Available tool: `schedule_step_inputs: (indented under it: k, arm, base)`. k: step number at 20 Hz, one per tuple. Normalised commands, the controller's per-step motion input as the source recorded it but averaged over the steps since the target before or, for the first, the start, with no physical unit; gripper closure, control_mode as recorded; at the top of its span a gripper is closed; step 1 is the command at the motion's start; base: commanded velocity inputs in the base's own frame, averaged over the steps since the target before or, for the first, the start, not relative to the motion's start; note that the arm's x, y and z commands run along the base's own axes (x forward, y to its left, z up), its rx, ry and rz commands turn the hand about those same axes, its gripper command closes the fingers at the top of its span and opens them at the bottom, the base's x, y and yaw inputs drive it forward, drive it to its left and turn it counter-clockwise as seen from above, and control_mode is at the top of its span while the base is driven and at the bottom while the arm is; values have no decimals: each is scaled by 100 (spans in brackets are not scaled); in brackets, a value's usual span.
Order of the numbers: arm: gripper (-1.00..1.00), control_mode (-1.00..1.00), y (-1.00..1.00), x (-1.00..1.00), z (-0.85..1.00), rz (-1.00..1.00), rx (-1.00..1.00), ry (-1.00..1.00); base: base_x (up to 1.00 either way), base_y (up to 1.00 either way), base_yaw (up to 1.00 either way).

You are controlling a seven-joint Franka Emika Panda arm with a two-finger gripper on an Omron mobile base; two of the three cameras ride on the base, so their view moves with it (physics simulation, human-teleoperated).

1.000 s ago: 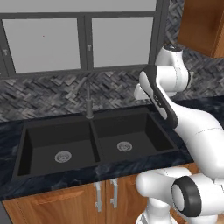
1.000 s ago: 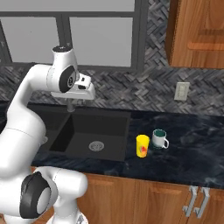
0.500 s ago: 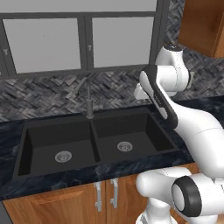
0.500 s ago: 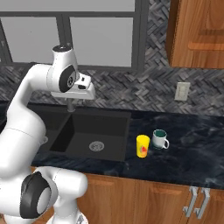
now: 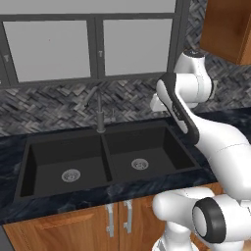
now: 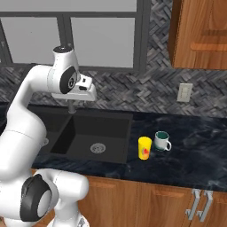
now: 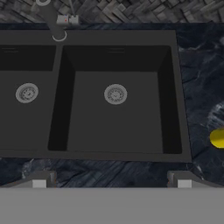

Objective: Place the mug in the left basin and the cup in the right basin of the sink.

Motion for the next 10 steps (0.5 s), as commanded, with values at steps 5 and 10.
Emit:
schedule_step_inputs:
  k: [5,10]
  arm:
    - [-100,-100,0,0,0,0,0,0]
    - [-100,-100,0,0,-2,0,0,3]
  base:
    - [0,0,0]
    - [0,0,0]
